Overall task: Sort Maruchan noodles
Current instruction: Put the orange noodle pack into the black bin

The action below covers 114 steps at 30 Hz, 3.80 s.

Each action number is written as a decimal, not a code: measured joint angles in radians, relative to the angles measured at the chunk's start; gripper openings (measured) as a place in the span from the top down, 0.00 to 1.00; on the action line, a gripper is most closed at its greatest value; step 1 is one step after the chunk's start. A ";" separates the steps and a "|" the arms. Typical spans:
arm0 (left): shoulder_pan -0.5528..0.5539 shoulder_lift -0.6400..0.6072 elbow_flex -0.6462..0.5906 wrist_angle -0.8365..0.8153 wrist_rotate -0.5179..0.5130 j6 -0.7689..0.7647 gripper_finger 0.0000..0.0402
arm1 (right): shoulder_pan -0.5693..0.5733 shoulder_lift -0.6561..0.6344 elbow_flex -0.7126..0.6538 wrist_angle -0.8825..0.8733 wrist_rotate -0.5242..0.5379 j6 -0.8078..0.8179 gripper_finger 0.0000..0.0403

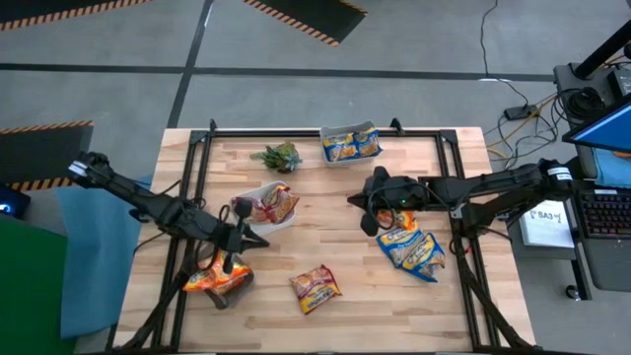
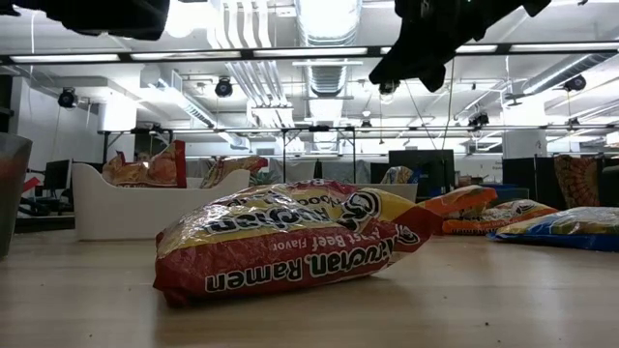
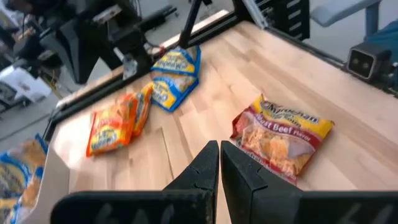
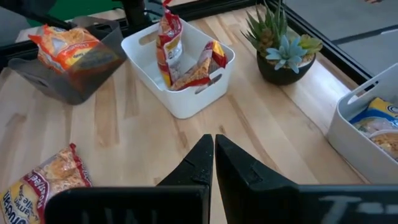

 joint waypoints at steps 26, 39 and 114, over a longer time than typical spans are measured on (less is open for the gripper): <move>0.146 -0.264 -0.108 -0.061 -0.059 0.001 1.00 | -0.015 0.064 0.000 -0.008 0.000 0.098 0.98; 0.255 -0.391 -0.116 0.096 -0.067 0.227 1.00 | -0.015 0.064 0.000 -0.292 -0.004 0.466 0.98; 0.255 -0.129 -0.035 0.422 -0.150 0.303 1.00 | -0.307 0.344 -0.374 0.522 0.079 0.649 0.18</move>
